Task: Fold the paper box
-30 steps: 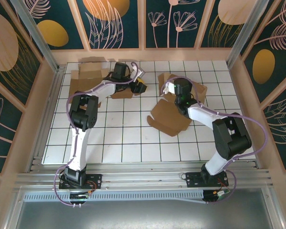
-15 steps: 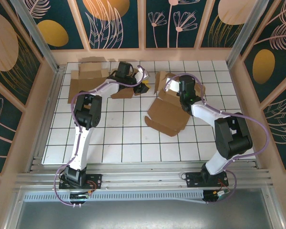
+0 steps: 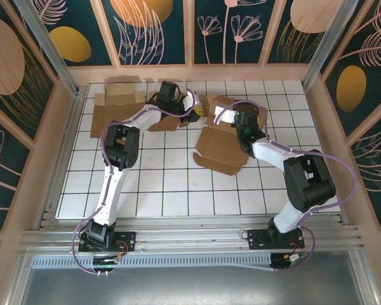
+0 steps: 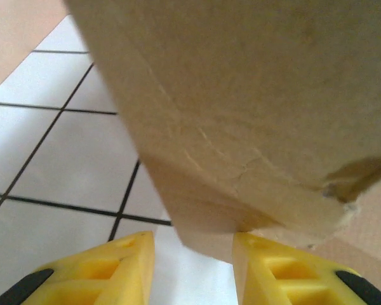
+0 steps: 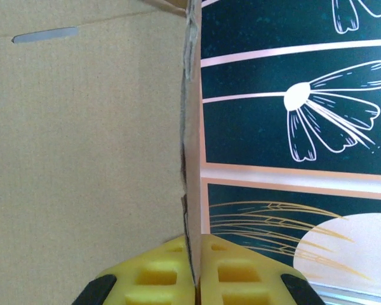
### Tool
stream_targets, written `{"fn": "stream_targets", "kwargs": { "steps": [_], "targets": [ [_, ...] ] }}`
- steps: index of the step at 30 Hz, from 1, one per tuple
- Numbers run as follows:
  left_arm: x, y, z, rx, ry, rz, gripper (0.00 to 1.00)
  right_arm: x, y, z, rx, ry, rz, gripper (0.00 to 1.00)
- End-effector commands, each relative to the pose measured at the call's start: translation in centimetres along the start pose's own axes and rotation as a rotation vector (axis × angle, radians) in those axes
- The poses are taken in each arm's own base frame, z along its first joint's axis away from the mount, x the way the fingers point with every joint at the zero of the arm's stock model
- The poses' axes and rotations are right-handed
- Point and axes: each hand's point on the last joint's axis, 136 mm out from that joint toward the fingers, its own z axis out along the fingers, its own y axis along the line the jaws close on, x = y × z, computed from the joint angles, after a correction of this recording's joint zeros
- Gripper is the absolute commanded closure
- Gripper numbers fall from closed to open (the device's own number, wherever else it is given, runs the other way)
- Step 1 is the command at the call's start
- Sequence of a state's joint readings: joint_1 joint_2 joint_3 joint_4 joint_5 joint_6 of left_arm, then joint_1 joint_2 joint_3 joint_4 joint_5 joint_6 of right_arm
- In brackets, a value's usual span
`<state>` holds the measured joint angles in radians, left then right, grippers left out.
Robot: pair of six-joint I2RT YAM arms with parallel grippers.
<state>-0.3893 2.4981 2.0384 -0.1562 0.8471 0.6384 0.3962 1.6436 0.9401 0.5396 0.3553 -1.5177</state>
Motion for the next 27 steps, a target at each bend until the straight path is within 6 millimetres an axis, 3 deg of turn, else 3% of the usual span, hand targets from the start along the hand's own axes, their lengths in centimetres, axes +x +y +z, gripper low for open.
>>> {"fn": "stream_targets", "kwargs": {
  "steps": [1, 9, 21, 27],
  "targets": [
    [-1.8, -2.2, -0.1, 0.125, -0.086, 0.054, 0.63, -1.6, -0.1, 0.2, 0.037, -0.062, -0.028, 0.92],
    [-1.3, -1.5, 0.6, 0.114, -0.095, 0.056, 0.63, -2.1, 0.1, 0.6, 0.041, -0.080, -0.026, 0.92],
    [-4.4, -4.1, 1.1, 0.243, -0.191, -0.015, 0.55, -2.1, 0.3, 1.2, 0.028, -0.063, 0.003, 0.92],
    [-5.1, -3.5, 2.1, 0.216, -0.203, -0.105, 0.57, -2.1, 0.6, 1.4, 0.026, -0.059, 0.013, 0.92]
  ]
}}
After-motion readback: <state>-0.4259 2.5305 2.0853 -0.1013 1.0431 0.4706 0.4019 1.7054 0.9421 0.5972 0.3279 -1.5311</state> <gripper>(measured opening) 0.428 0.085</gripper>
